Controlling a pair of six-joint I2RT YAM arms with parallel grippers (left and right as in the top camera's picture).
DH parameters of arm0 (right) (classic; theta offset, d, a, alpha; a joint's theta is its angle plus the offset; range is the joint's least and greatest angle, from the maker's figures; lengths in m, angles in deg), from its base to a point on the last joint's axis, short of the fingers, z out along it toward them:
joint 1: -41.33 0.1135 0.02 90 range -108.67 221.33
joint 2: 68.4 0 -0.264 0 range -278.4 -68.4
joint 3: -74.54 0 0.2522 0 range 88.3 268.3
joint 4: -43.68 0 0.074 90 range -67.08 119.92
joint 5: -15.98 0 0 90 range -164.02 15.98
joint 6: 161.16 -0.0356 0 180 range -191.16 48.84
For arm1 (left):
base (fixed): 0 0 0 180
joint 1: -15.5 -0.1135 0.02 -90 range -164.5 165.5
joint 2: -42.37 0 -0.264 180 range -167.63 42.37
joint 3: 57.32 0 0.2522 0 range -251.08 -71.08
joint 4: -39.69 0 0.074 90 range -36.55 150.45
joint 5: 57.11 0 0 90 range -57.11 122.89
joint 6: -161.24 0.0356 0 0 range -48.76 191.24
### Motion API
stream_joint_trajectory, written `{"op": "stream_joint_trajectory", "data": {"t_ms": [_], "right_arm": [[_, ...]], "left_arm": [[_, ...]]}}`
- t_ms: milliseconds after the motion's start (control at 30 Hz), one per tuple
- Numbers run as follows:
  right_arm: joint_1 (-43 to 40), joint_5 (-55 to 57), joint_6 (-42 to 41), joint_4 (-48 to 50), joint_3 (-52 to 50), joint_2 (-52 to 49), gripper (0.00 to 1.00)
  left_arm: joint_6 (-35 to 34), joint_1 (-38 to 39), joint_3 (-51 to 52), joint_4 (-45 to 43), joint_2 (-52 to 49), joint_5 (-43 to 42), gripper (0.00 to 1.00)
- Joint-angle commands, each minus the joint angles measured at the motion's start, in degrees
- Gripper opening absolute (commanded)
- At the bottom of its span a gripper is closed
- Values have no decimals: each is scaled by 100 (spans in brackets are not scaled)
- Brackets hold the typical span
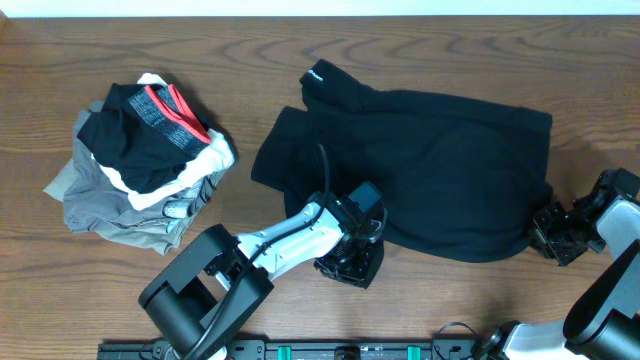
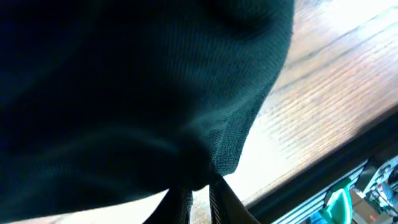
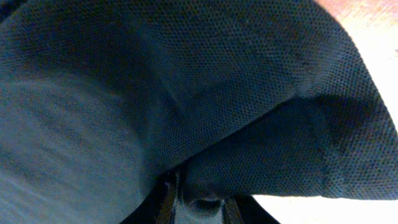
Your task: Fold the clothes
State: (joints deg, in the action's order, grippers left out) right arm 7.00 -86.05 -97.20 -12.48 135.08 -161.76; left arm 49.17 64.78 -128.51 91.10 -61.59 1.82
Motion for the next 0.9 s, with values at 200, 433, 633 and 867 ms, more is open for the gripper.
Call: {"op": "stream_joint_trajectory", "data": {"t_ms": [200, 433, 633, 867], "right_arm": [[-17, -52, 170, -11, 101, -59, 22], [-17, -114, 192, -24, 101, -59, 22], [-17, -195, 195, -22, 101, -59, 22], [-17, -197, 256, -48, 101, -59, 22]], "left_arm": [[-321, -15, 2, -107, -20, 476, 79], [-846, -13, 0, -192, -101, 796, 61], [-1360, -118, -2, -85, -446, 927, 30], [-1379, -315, -118, 199, -439, 935, 6]]}}
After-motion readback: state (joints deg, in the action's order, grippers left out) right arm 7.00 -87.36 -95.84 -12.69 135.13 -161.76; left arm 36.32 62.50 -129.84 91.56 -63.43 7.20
